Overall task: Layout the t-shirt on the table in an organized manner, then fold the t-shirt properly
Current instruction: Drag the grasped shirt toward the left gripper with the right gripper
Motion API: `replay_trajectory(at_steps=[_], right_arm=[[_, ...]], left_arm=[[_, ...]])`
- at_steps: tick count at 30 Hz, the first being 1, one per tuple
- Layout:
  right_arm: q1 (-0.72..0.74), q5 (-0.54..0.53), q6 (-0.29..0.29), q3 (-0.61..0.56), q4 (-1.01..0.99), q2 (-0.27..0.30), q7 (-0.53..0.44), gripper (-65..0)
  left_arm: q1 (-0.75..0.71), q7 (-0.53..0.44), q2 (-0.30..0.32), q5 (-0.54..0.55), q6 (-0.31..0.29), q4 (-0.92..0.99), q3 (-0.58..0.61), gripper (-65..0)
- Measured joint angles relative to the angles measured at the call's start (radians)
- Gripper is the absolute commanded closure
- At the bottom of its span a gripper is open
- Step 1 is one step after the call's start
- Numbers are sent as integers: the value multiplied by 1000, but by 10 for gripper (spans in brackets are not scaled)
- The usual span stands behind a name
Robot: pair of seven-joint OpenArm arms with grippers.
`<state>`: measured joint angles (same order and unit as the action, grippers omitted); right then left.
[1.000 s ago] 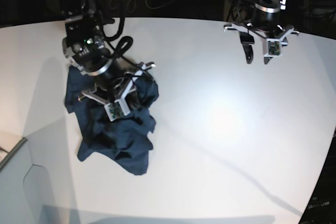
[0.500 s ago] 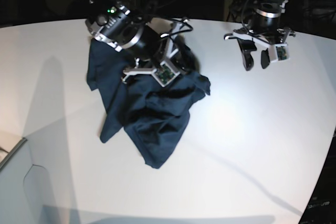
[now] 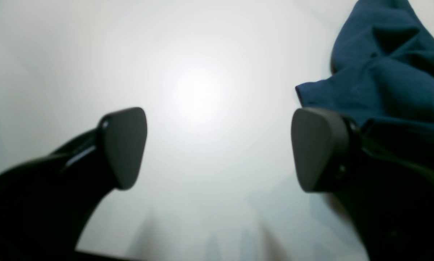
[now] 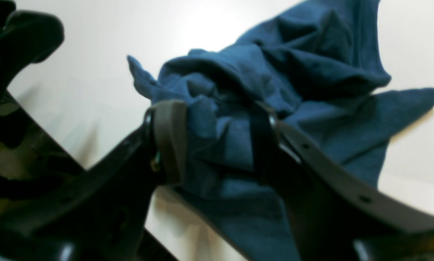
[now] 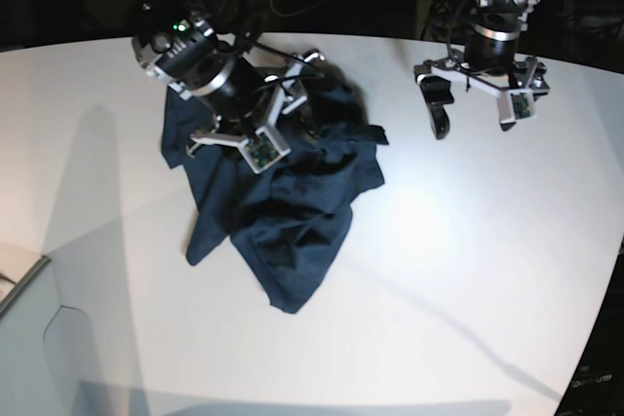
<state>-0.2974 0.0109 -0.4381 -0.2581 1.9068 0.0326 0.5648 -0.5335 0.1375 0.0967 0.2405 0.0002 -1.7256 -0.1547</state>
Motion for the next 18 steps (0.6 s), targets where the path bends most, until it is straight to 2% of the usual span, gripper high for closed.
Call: replay_trajectory(at_steps=[9, 18], right_arm=[[-21, -1, 0, 34, 5, 0, -2, -284], [-45, -1, 0, 192, 4, 12, 0, -284]], left_arm=[[24, 2, 5, 0, 4, 47, 145, -610], [126, 1, 1, 0, 5, 139, 207, -610]])
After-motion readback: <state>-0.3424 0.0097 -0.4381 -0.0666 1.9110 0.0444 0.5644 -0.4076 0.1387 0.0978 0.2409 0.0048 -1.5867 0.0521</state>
